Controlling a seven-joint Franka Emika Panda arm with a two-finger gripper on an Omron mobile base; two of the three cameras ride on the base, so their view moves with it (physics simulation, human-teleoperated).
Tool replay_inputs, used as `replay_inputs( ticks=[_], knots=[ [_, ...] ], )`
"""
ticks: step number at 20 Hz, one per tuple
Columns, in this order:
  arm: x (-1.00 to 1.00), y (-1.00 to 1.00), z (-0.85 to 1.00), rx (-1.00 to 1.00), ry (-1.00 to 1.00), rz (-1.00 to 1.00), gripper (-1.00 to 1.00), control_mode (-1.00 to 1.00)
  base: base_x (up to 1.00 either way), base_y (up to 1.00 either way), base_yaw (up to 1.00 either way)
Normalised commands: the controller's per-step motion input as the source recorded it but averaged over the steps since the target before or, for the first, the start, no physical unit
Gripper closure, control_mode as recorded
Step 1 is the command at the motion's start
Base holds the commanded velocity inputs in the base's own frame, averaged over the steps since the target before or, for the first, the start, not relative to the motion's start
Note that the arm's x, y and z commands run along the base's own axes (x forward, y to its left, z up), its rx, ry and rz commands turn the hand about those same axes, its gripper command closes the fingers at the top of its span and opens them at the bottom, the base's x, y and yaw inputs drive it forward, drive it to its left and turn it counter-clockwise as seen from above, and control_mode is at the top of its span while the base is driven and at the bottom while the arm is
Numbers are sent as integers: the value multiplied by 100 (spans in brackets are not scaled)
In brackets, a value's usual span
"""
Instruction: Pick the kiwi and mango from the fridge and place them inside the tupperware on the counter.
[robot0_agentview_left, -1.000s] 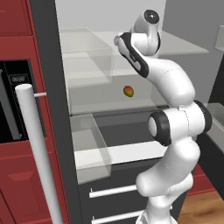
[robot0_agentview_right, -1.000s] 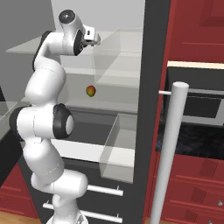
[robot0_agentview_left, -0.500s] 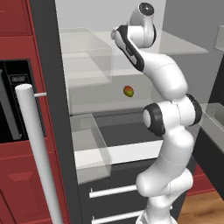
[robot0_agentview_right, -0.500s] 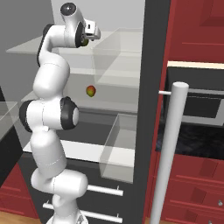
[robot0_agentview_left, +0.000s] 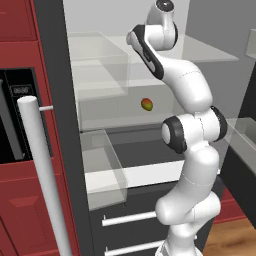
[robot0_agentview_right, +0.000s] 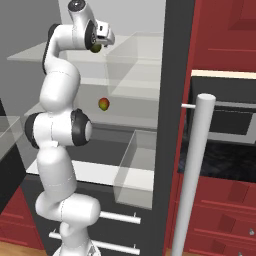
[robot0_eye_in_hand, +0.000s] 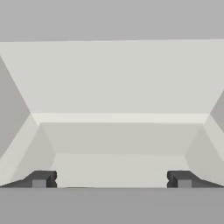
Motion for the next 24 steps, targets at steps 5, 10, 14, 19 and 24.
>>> replay_inputs(
  ticks=[5, 10, 14, 19, 24],
  knots=[
    [0, 0, -41, 0, 1, -2, -100, -100, 0, 0, 0],
    [8, 0, -37, 0, 0, 0, 100, -100, 0, 0, 0],
    [14, 0, -16, 0, -3, 0, 100, -100, 0, 0, 0],
    [-19, 0, -22, 0, -10, 0, 100, -100, 0, 0, 0],
    [-96, 0, -6, 0, -11, 0, 100, -100, 0, 0, 0]
  ],
)
